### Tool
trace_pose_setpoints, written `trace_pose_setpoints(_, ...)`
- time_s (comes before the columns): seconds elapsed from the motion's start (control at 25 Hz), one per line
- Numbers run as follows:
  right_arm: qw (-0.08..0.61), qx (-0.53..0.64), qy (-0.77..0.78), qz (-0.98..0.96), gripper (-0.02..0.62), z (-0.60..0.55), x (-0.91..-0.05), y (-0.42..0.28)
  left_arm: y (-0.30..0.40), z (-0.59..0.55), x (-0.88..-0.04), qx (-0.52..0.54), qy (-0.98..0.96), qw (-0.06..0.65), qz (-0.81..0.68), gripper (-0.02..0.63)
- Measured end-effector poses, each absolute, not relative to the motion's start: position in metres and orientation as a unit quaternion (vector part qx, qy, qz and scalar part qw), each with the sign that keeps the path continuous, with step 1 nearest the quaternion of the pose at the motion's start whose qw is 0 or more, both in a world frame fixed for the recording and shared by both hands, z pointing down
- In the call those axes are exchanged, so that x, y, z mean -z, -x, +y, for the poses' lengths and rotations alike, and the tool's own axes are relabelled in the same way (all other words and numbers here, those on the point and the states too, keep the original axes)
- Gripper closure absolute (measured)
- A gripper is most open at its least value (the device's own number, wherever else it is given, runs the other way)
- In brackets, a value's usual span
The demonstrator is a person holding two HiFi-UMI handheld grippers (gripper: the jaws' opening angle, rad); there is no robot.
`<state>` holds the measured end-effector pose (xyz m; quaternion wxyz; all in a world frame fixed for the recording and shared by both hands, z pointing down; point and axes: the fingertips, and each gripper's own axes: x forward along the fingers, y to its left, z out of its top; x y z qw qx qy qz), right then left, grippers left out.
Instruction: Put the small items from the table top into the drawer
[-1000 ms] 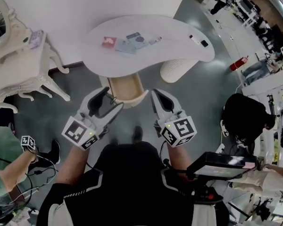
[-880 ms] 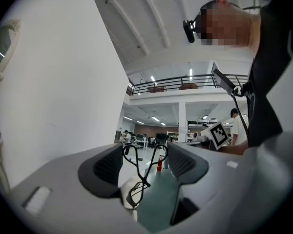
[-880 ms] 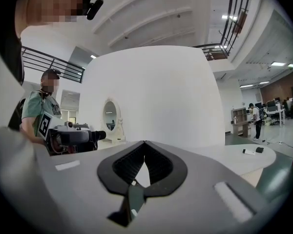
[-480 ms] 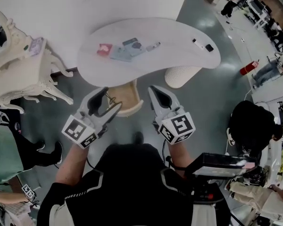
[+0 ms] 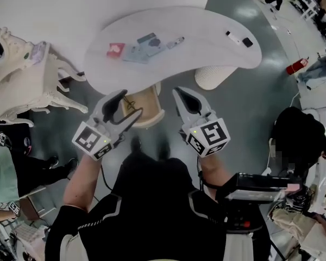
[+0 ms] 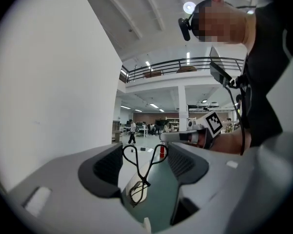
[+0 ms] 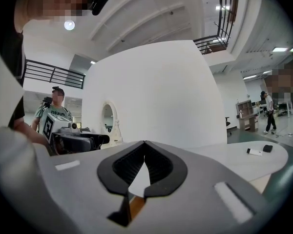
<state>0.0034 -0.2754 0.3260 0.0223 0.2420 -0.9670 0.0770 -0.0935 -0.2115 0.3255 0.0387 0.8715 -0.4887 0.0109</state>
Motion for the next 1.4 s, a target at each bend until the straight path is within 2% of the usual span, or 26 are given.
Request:
trace_pose_setpoints(0.36,0.026,-0.089,-0.266,-0.959,0.592,-0.279,-0.334,0.01,0.124,-0.238,-0.375,-0.058,-0.877,0.066,-0.472,0.322)
trace_pose_setpoints(0.68,0.064,-0.102,-0.278,-0.953,0.592,-0.275,-0.363,0.035,0.135,-0.238,-0.431,-0.084,-0.887,0.109,-0.44,0.321)
trace_pose_setpoints(1.04,0.1,-0.123,-0.27,-0.95,0.592,-0.265,-0.396,0.068,0.141,-0.228,-0.502,-0.139,-0.897,0.126,-0.4,0.321)
trace_pose_setpoints(1.4,0.132,-0.139,-0.305,-0.933,0.592,-0.255,-0.415,0.061,0.132,-0.226,-0.569,-0.213,-0.911,0.121,-0.332,0.321)
